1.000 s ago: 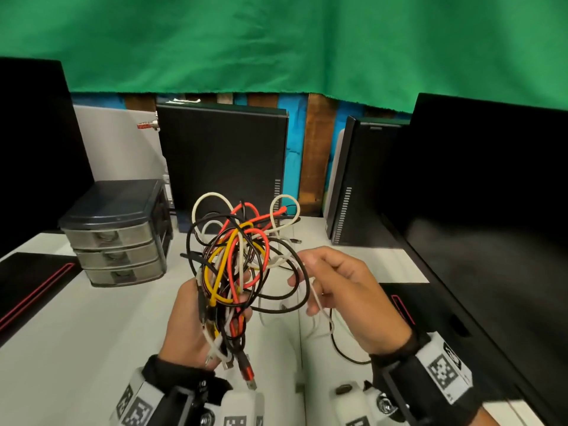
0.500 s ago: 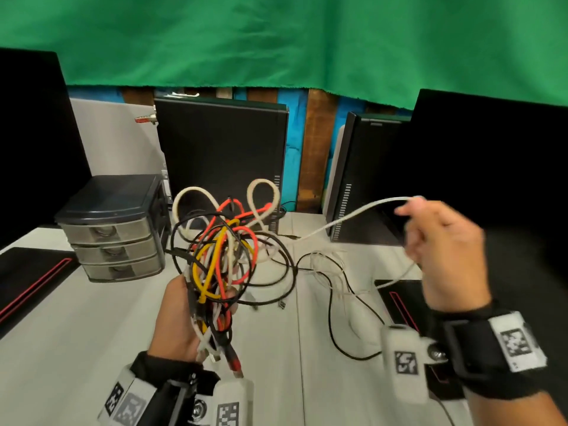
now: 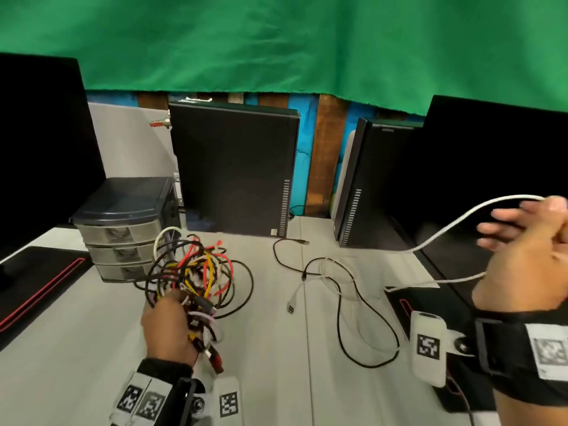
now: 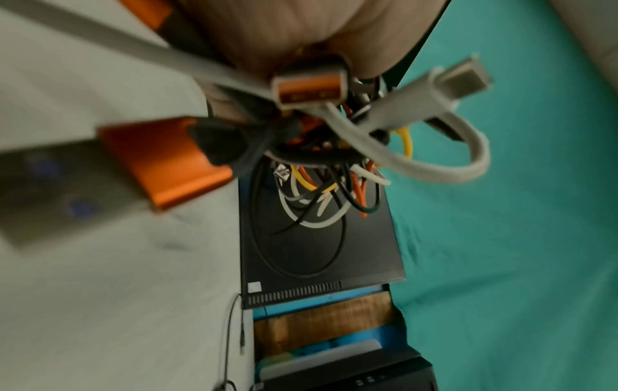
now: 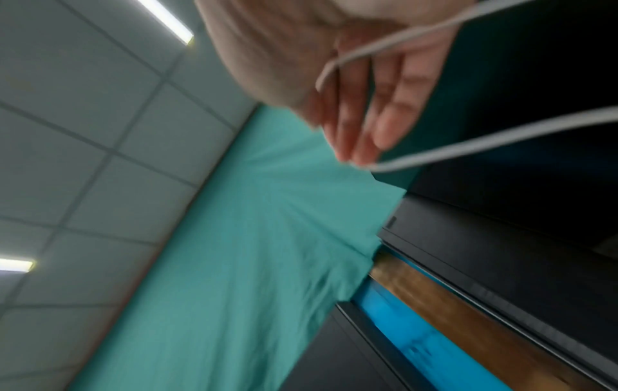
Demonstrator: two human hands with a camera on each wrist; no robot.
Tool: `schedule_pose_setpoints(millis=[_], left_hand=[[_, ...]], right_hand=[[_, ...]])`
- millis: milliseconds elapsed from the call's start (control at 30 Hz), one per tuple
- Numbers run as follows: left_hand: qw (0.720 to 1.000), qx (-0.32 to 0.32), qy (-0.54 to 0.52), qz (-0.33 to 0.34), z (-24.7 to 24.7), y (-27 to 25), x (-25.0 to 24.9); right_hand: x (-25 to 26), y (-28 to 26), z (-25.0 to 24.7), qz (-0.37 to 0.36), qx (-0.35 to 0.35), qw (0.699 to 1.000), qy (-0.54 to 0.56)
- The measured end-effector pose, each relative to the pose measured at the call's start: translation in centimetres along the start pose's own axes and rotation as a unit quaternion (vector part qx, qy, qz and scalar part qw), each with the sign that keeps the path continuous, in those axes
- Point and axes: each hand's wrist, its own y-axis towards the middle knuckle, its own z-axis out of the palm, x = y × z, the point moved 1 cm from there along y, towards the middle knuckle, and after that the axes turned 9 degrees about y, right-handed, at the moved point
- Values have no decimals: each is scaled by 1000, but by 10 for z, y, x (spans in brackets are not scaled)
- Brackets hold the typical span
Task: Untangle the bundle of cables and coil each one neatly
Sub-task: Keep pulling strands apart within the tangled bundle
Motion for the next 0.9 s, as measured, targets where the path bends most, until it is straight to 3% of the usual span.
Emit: schedule_pose_setpoints(millis=[67, 133, 233, 333, 433, 500, 667, 900], left_hand=[[1000, -7, -23, -19, -2, -2, -4], [1000, 0, -12, -23, 0, -5, -7], [997, 59, -29, -30, 14, -14, -10], [985, 156, -63, -24, 31, -18, -12], [973, 222, -53, -20, 50, -24, -17], [978, 202, -59, -16, 63, -31, -21], [985, 129, -106, -40, 95, -47, -25], [982, 150, -110, -15, 111, -67, -25]], right_hand=[[0, -5, 2, 8, 66, 997, -30], [-12, -15, 5, 62, 166, 977, -122], [-34, -34, 6, 147, 287, 905, -279], [-46, -57, 8, 158, 353, 828, -405], [-43, -76, 17, 147, 381, 834, -370], [-39, -88, 23, 176, 406, 842, -309], [-21, -118, 38, 224, 485, 825, -187], [-8, -107, 38, 255, 481, 832, -110]])
